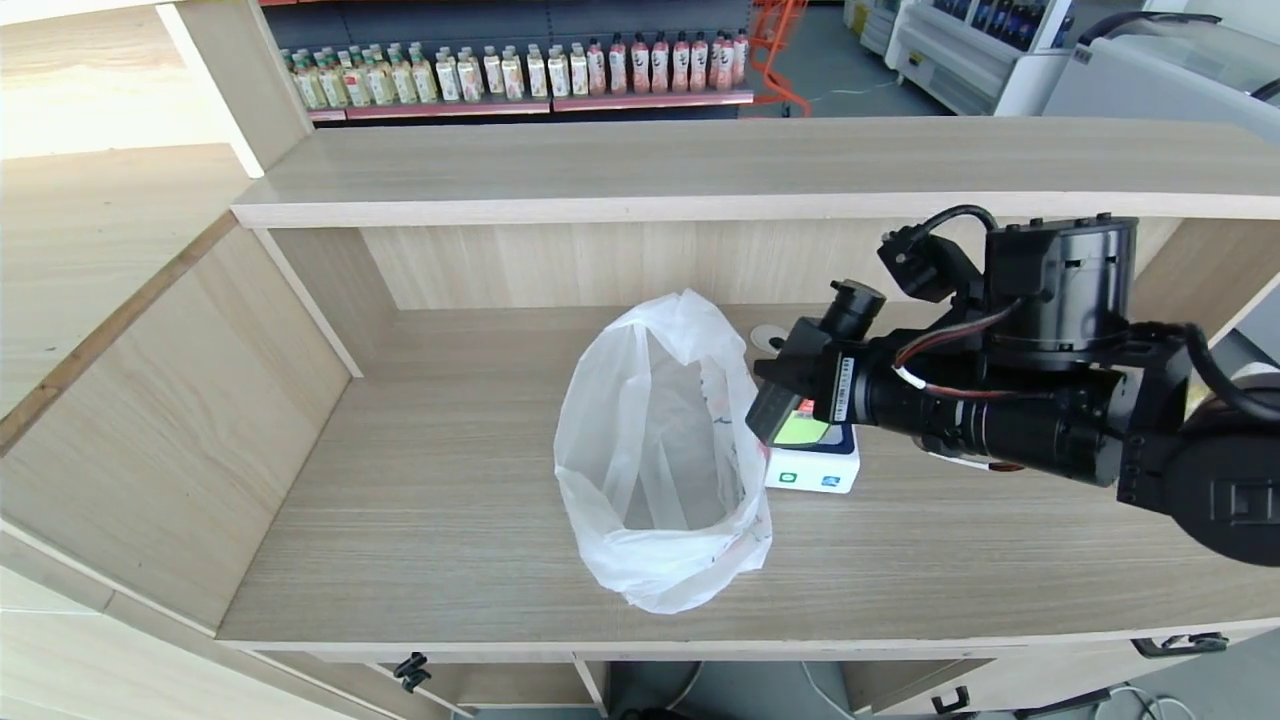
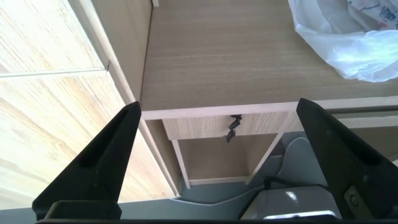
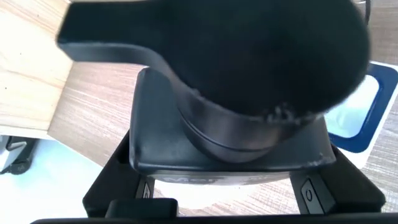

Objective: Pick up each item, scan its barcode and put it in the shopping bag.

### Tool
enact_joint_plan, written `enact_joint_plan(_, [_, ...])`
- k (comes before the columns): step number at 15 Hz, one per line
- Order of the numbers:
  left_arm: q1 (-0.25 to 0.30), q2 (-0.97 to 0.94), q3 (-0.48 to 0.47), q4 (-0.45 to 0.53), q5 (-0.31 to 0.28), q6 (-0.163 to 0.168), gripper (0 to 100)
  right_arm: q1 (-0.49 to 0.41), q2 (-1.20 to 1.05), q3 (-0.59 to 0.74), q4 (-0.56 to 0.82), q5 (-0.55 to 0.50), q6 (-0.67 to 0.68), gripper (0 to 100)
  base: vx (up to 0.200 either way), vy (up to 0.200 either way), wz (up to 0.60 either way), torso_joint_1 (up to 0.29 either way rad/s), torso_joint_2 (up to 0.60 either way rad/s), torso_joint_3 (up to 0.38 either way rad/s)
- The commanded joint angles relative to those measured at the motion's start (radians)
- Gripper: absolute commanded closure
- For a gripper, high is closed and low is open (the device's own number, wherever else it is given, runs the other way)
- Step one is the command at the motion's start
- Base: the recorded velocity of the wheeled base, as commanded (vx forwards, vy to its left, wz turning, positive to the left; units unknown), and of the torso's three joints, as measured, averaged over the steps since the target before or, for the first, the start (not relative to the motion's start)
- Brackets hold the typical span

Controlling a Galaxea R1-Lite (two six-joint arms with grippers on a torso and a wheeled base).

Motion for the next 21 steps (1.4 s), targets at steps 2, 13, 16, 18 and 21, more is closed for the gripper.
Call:
enact_joint_plan(2, [0.000,0.002,0.000,0.000,0.000,0.000,0,-0.001,0.106,-0.068,-0.001,-0.001,0.001,100,0.000,0.000,0.00,0.000,0.00,0.000])
enact_joint_plan(13, [0.000,0.002,0.000,0.000,0.000,0.000,0,0.051,0.492,-0.172,-0.279,0.123,-0.267,100,0.000,0.000,0.00,0.000,0.00,0.000])
enact_joint_plan(16, [0.000,0.002,0.000,0.000,0.000,0.000,0,0.067,0.548,-0.178,-0.334,0.148,-0.366,100,0.000,0.000,0.00,0.000,0.00,0.000])
enact_joint_plan(18, [0.000,0.002,0.000,0.000,0.000,0.000,0,0.068,0.577,-0.191,-0.357,0.151,-0.410,100,0.000,0.000,0.00,0.000,0.00,0.000])
enact_joint_plan(21, [0.000,0.002,0.000,0.000,0.000,0.000,0,0.068,0.592,-0.212,-0.360,0.151,-0.456,0,0.000,0.000,0.00,0.000,0.00,0.000])
